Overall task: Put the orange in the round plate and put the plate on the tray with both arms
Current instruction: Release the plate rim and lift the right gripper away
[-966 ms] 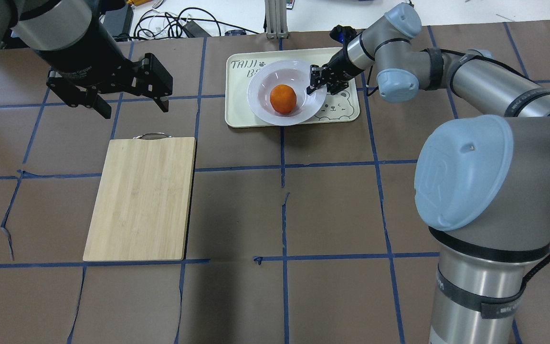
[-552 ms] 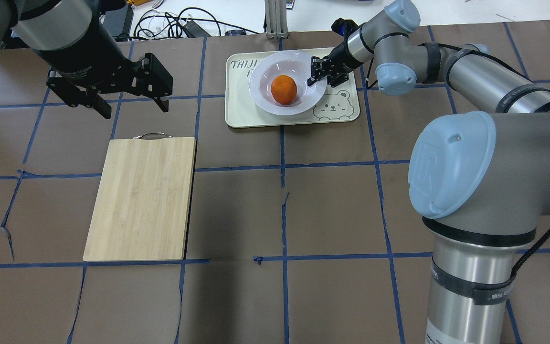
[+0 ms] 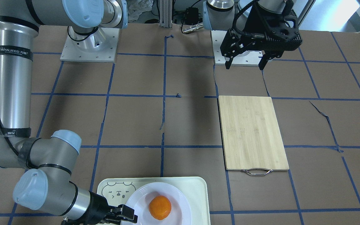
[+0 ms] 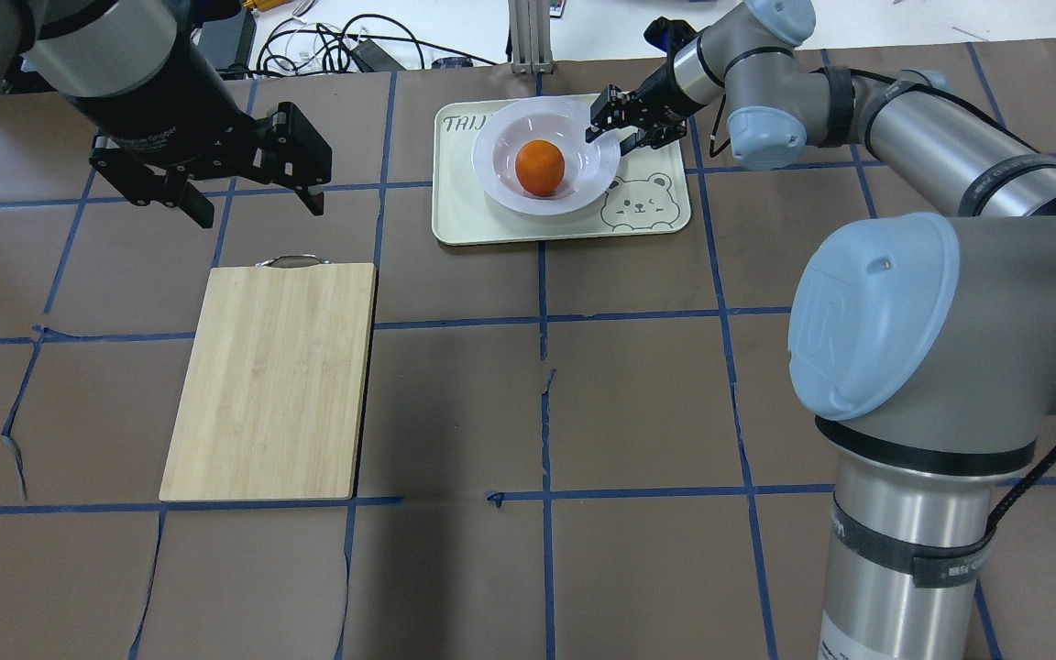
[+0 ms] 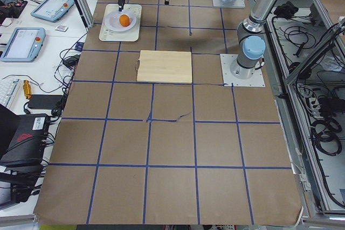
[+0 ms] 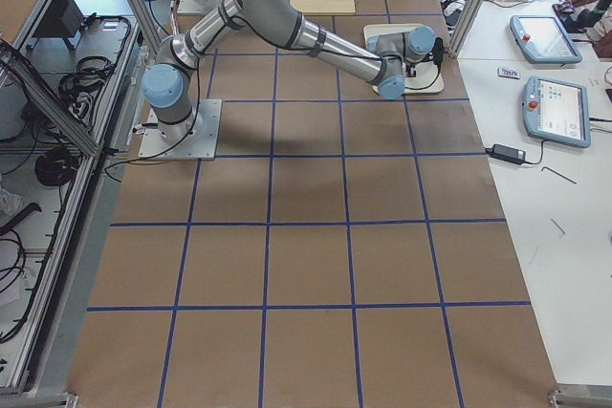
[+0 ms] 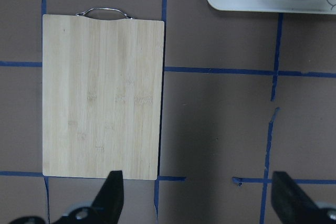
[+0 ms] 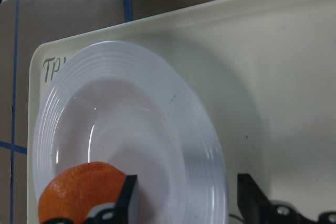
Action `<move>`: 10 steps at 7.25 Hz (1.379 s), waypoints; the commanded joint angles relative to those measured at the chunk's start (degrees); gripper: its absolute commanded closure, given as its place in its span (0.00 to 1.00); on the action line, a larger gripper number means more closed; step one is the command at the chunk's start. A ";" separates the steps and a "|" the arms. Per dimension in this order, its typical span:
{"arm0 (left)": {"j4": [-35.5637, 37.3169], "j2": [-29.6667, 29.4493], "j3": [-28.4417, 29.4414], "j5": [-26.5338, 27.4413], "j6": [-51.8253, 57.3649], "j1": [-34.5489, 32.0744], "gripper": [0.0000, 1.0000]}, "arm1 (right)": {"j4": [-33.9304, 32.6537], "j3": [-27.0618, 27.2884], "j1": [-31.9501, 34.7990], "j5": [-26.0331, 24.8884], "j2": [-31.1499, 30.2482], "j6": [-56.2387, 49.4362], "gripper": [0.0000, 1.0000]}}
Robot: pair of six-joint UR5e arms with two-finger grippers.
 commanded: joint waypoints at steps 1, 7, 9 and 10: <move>0.00 0.00 0.01 0.00 0.00 0.00 0.00 | 13.36 0.17 -0.17 -6.42 -8.97 0.35 0.00; 0.00 0.00 -0.08 0.00 0.00 0.00 0.00 | 30.16 19.35 0.53 -27.88 -37.00 -0.35 0.00; 0.00 -0.09 -0.08 0.00 0.00 0.00 0.00 | 30.50 26.52 0.36 -28.42 -44.76 -1.48 0.00; 0.00 -0.09 -0.08 -0.18 -0.09 0.00 0.00 | 36.43 26.36 0.44 -30.68 -48.10 -0.88 0.00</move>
